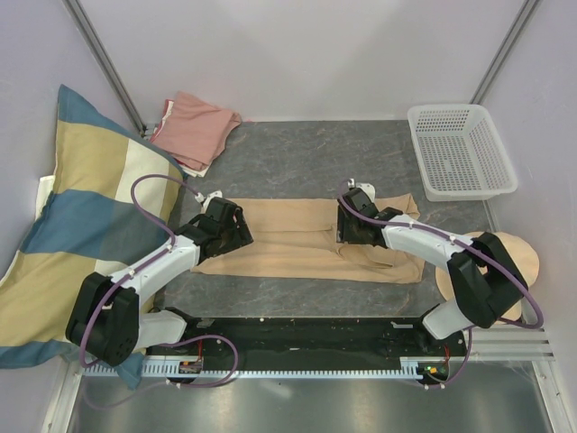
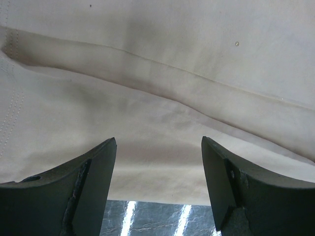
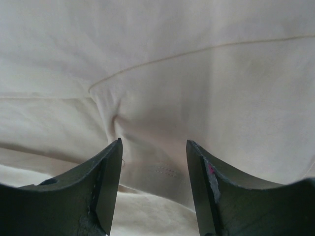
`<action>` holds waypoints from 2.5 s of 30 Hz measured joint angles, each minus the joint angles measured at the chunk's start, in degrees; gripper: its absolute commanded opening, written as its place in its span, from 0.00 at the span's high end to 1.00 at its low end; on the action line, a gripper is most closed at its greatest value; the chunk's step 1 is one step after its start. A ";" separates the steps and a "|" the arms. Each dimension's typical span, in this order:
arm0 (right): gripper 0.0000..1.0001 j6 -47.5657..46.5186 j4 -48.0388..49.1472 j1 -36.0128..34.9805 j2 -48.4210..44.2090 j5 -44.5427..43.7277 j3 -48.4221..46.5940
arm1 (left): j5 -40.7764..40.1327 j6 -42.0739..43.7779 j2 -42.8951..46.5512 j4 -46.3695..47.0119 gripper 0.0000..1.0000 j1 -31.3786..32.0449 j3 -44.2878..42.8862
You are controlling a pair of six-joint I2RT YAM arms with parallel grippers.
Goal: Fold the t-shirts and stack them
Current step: Fold the other side of the tshirt into a rectangle, then rotate the tshirt 90 degrees
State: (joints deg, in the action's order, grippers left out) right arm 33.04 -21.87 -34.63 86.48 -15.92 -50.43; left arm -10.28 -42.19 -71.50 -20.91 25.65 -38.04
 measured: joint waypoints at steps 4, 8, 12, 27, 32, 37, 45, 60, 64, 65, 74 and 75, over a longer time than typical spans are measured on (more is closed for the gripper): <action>0.37 0.17 0.70 0.00 0.20 1.75 1.97 | 0.00 -0.02 0.00 0.00 0.23 -0.02 0.00; 0.37 1.29 1.66 -0.02 -1.27 5.31 5.31 | 0.00 -0.02 0.00 0.00 0.23 -0.02 0.02; 0.36 2.56 1.53 -0.02 -5.01 8.57 8.22 | 0.09 -0.04 0.00 0.00 0.23 -0.02 0.04; 0.34 2.40 -0.17 -0.39 -15.19 18.71 9.79 | 0.42 -0.44 -0.11 0.02 0.23 0.00 0.20; 0.34 1.64 -0.33 -0.39 -14.10 18.34 4.79 | 0.44 -0.46 0.55 0.02 0.23 0.00 0.76; 0.34 1.64 2.08 -0.39 -10.69 18.38 3.21 | 0.42 -0.44 2.40 0.04 0.23 0.00 1.73; 0.34 1.16 3.78 -0.39 -5.18 16.76 3.21 | 0.42 -0.46 2.58 0.02 0.23 0.00 2.64; 0.34 1.51 7.89 -0.48 -2.60 19.63 6.10 | 0.42 -0.46 2.69 0.04 0.23 0.00 3.10; 0.34 1.95 8.59 -0.96 -2.27 21.35 6.97 | 0.42 -0.46 2.69 0.00 0.23 0.00 3.54; 0.34 2.03 8.70 -1.11 -2.27 21.64 7.06 | 0.39 -0.48 2.69 0.04 0.23 0.00 3.63; 0.33 2.60 9.86 -2.27 -2.05 24.41 8.46 | 0.42 -0.87 2.69 0.04 0.23 0.00 3.74; 0.33 2.64 9.88 -2.29 -2.05 24.79 8.46 | 0.42 -0.87 2.69 0.02 0.23 0.00 3.74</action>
State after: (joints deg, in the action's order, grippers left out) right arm 35.68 -11.99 -36.93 84.42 8.86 -41.98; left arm -9.87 -43.07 -68.82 -20.88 25.65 -34.30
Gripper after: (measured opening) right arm 0.666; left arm 0.772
